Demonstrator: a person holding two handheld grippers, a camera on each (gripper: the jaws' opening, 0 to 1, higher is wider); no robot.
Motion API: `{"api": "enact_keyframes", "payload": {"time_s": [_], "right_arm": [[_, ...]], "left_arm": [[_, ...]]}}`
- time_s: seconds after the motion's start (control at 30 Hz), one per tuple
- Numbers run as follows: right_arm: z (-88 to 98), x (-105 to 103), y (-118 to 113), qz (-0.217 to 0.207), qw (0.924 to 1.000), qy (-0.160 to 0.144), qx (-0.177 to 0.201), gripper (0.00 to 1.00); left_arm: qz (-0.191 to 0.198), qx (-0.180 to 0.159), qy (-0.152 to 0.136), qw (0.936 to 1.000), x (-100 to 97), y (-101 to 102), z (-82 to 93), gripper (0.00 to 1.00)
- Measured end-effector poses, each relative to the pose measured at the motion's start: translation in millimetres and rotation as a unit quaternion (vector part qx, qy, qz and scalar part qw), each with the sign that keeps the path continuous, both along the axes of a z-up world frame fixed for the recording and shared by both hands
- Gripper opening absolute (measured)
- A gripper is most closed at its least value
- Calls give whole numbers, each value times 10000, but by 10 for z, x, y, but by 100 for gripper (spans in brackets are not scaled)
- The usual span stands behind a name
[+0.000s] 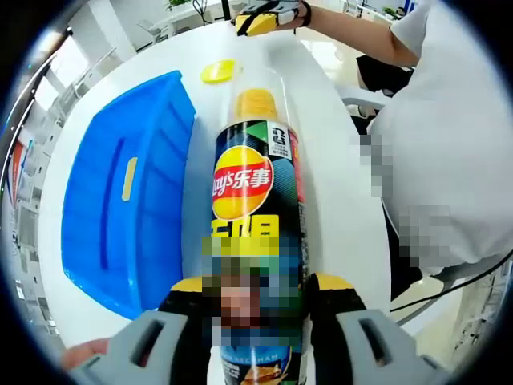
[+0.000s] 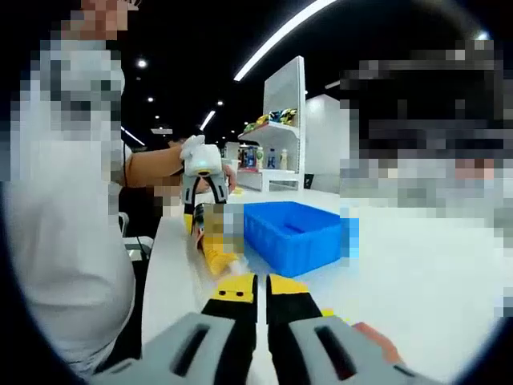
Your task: Open the lid of the chip container on the table, take out the chips, place them into the box in front of the container, and close the lid
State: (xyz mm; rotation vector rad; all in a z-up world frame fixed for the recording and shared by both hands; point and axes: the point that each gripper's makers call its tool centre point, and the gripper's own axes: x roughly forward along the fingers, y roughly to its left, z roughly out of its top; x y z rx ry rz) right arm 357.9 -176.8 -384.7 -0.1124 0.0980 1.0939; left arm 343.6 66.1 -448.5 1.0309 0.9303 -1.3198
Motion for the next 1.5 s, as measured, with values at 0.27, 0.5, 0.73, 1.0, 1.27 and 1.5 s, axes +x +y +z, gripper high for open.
{"api": "enact_keyframes", "payload": {"time_s": [0.27, 0.5, 0.73, 1.0, 1.27, 1.5], "right_arm": [[-138, -83, 123, 232, 9996, 135, -86, 1], [-164, -88, 157, 275, 9994, 164, -147, 1], [-204, -131, 213, 398, 9988, 235, -182, 1], [-236, -201, 286, 572, 9980, 244, -133, 1], [-272, -217, 335, 659, 9974, 252, -135, 1], [-291, -199, 370, 684, 9971, 296, -142, 1]], "left_arm": [[-32, 40, -63, 10000, 4, 12, 0, 48], [-41, 68, -81, 9999, 11, 12, 2, 48], [-39, 78, -82, 9999, 10, 12, 4, 48], [-38, 44, -69, 10000, 6, 14, 5, 48], [-42, 35, -55, 10000, 2, 17, 0, 48], [-57, 34, -73, 10000, -3, 19, 0, 48]]}}
